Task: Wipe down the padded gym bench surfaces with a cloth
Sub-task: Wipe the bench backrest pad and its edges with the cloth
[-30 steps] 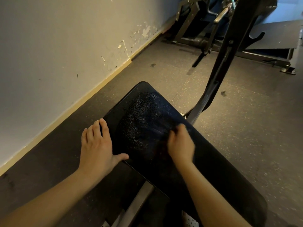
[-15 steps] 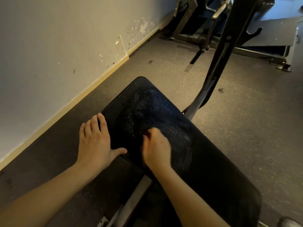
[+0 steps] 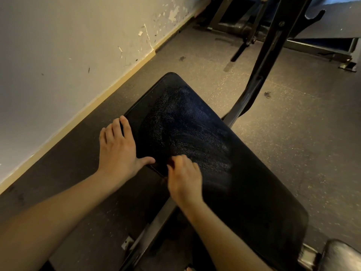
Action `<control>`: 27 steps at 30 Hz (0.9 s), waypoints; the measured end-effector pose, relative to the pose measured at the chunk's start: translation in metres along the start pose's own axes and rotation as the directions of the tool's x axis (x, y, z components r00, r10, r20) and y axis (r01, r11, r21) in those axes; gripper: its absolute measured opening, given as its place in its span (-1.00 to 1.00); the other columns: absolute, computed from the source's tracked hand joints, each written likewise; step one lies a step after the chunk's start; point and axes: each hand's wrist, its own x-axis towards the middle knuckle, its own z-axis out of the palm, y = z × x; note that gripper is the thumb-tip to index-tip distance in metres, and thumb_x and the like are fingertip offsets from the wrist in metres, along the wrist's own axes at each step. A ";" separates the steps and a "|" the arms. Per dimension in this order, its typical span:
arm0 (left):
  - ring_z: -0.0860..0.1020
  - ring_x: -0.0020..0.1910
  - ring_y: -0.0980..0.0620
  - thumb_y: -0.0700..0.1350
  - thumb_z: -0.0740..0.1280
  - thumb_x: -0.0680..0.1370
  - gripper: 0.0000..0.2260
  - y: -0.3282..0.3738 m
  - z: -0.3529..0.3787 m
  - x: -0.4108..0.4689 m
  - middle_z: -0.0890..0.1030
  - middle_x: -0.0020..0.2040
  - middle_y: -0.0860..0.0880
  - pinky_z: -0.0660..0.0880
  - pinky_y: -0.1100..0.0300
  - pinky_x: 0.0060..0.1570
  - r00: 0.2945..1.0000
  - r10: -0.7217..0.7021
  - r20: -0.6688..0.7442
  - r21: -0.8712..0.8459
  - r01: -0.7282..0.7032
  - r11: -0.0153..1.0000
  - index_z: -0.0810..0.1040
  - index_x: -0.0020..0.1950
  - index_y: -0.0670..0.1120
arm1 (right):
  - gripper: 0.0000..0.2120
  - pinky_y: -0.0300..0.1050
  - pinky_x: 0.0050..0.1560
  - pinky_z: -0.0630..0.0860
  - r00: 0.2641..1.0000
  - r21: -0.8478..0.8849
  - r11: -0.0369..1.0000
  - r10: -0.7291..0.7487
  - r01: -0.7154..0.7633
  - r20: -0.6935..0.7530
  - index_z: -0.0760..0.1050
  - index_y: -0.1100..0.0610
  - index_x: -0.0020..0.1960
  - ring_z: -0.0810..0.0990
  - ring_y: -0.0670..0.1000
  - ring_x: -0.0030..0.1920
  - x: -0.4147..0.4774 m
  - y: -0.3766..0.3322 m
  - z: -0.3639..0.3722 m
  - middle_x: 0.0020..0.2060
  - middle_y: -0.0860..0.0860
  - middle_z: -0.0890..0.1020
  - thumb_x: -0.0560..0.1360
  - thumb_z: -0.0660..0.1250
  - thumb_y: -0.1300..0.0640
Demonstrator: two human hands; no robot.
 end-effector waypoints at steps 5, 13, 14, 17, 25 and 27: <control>0.20 0.53 -0.38 0.50 0.44 0.26 0.29 -0.002 0.006 0.002 0.17 0.55 -0.38 0.18 -0.26 0.53 1.000 0.007 -0.018 -0.007 -0.007 1.000 -0.04 0.63 -0.30 | -0.88 0.17 -0.14 0.62 0.842 -0.022 0.842 0.538 -0.539 -0.033 0.39 -0.02 0.06 0.62 0.06 -0.20 -0.062 0.130 -0.041 -0.12 0.01 0.60 0.57 0.32 0.09; 0.24 0.49 -0.41 0.47 0.49 0.23 0.30 0.000 0.009 0.003 0.20 0.52 -0.40 0.24 -0.32 0.47 1.000 -0.005 -0.023 -0.011 0.005 1.000 -0.01 0.62 -0.31 | -0.84 0.08 -0.02 0.58 0.854 0.190 0.867 0.491 -0.460 -0.172 0.54 0.07 0.14 0.62 0.12 -0.03 0.077 0.006 -0.002 0.02 0.05 0.63 0.56 0.34 0.12; 0.26 0.47 -0.41 0.45 0.52 0.22 0.30 -0.001 0.009 0.003 0.22 0.51 -0.41 0.26 -0.33 0.46 1.000 -0.003 -0.028 -0.011 0.003 1.000 0.00 0.61 -0.32 | -0.82 0.06 -0.03 0.56 0.950 0.141 0.953 0.285 -0.267 -0.126 0.55 0.09 0.15 0.61 0.10 -0.03 0.086 -0.021 0.001 0.02 0.06 0.62 0.57 0.34 0.12; 0.27 0.47 -0.41 0.42 0.54 0.22 0.29 -0.001 0.008 0.002 0.23 0.50 -0.41 0.28 -0.34 0.45 0.999 0.007 -0.035 -0.014 -0.007 1.000 0.02 0.61 -0.32 | -0.80 0.03 -0.09 0.51 0.983 -0.016 0.986 -0.168 0.168 -0.069 0.57 0.13 0.15 0.58 0.11 -0.08 0.084 -0.012 -0.005 -0.03 0.07 0.62 0.56 0.32 0.11; 0.24 0.49 -0.42 0.44 0.50 0.23 0.29 -0.001 0.013 0.005 0.21 0.52 -0.41 0.27 -0.32 0.46 0.999 0.001 -0.037 -0.036 -0.003 0.999 0.01 0.62 -0.33 | -0.91 -0.02 -0.04 0.54 0.638 0.119 0.665 0.743 -0.738 -0.202 0.44 0.10 0.10 0.62 0.09 -0.01 0.092 0.111 -0.041 -0.03 0.03 0.57 0.62 0.30 0.13; 0.23 0.51 -0.40 0.45 0.50 0.23 0.30 0.000 0.011 0.005 0.19 0.54 -0.40 0.24 -0.30 0.48 1.000 -0.003 -0.023 -0.035 0.002 0.999 -0.01 0.63 -0.32 | -0.90 0.03 -0.01 0.58 0.734 0.174 0.764 0.645 -0.622 -0.210 0.45 0.08 0.12 0.61 0.07 -0.02 0.120 0.053 -0.021 0.00 0.03 0.59 0.61 0.30 0.13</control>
